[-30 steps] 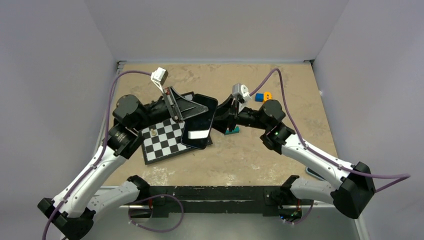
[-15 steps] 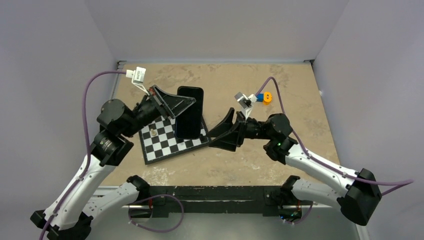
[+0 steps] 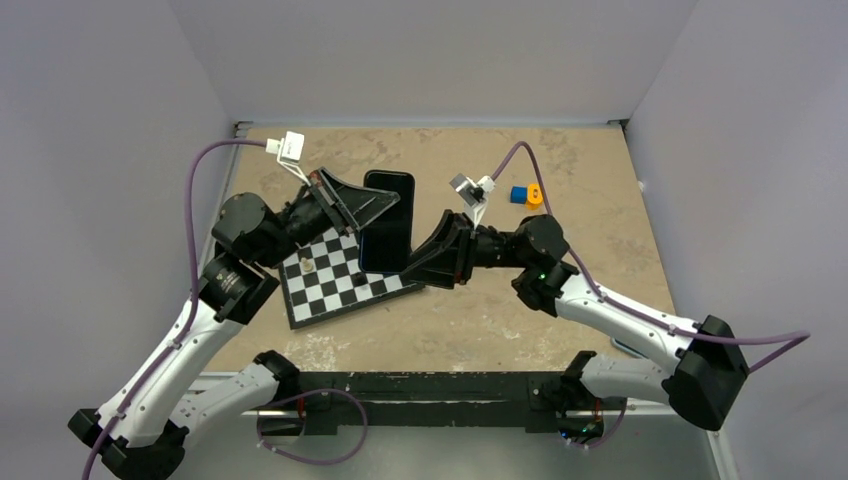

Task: Take the phone out of the phone case
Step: Remove the phone case from the phone.

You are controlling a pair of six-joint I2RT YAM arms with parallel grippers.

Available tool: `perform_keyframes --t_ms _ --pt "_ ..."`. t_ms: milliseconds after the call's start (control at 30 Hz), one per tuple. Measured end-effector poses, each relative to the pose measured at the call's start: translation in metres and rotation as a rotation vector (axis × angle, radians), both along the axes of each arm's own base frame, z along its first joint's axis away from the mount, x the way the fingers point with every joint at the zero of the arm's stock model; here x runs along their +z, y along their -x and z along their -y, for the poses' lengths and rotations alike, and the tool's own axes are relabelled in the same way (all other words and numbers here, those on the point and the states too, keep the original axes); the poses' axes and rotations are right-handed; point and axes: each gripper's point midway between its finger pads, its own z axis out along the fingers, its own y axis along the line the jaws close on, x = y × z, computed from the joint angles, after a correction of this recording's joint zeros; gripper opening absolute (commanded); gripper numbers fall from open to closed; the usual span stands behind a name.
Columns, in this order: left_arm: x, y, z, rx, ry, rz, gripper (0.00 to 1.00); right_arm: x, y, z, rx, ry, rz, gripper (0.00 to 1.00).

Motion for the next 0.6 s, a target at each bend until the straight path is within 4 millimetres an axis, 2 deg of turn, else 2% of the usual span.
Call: perform_keyframes --t_ms 67,133,267,400,600 --pt "0.001 0.0 0.0 -0.001 0.005 0.002 0.0 -0.001 0.0 -0.001 0.003 0.001 -0.001 0.29" --pt "0.003 0.0 0.0 -0.002 0.009 0.005 0.0 -0.002 0.001 -0.003 0.007 0.002 -0.001 0.17" --pt "0.005 0.003 0.001 -0.016 0.021 0.006 0.0 -0.002 0.0 -0.004 0.002 -0.005 0.025 0.0" --pt "0.012 0.008 0.003 -0.058 0.052 0.005 0.0 0.002 0.001 -0.005 0.004 -0.017 0.095 0.0" --pt "0.024 0.015 0.004 -0.114 0.12 -0.001 0.0 0.009 0.001 -0.006 -0.001 -0.093 0.35 0.0"
